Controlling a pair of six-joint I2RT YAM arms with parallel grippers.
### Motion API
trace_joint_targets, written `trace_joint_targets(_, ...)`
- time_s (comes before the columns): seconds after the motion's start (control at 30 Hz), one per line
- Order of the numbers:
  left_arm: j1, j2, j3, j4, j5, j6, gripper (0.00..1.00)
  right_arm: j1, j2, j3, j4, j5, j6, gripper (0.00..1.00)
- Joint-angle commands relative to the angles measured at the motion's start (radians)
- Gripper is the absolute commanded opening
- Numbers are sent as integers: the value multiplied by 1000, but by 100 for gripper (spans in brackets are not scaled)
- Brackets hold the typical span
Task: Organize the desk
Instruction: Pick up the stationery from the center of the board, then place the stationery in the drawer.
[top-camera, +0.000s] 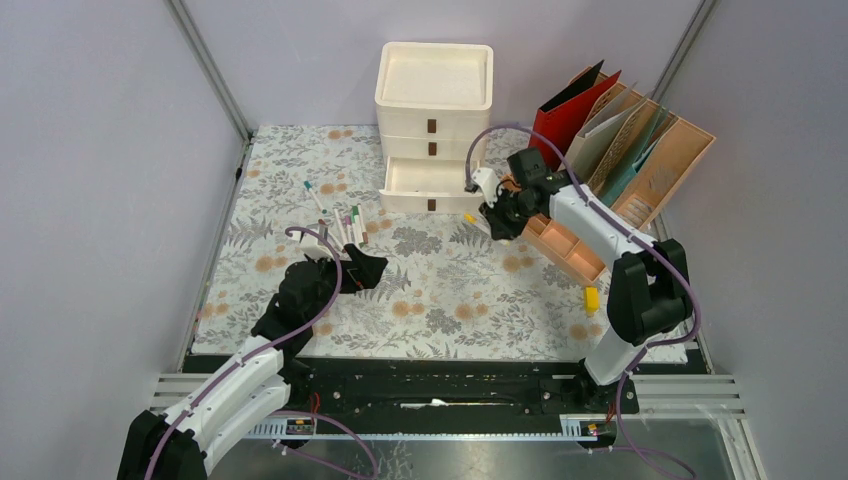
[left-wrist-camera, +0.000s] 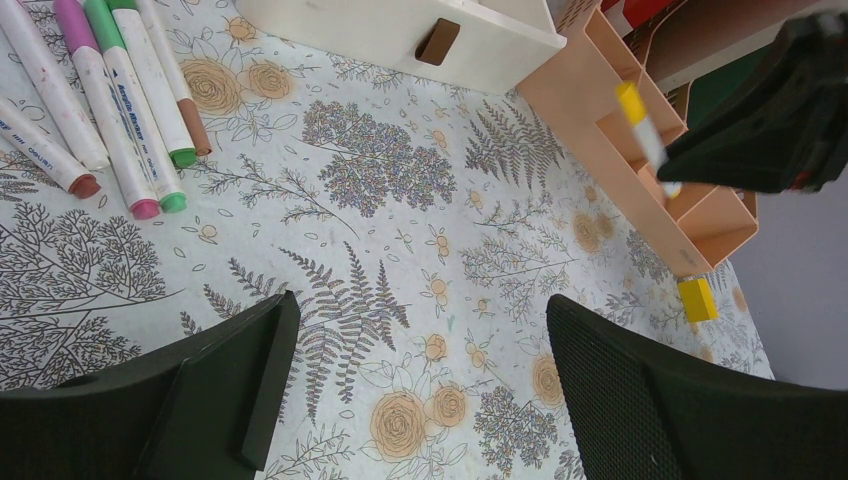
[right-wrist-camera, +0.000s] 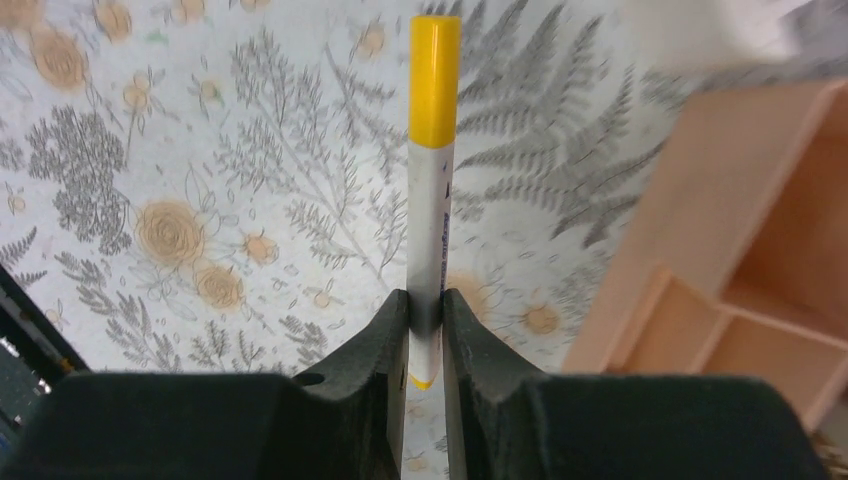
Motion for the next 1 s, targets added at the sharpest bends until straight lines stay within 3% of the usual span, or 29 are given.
trace_joint_targets(0.0,4,-4,-8,51,-6,-5,99,6,-10,165,-39,-14,-53,0)
trace_joint_targets(0.73,6,-24,0,-10,-60,15,99,131,425,783,-16,284,-287,0)
trace_joint_targets(0.83,8,-25,-3,-12,-65,16,99,138,473,817,1,302,-276,12)
trace_joint_targets(0.97,7,-20,1,-13,-67,16,99,143,508,846,-5,297,-215,47)
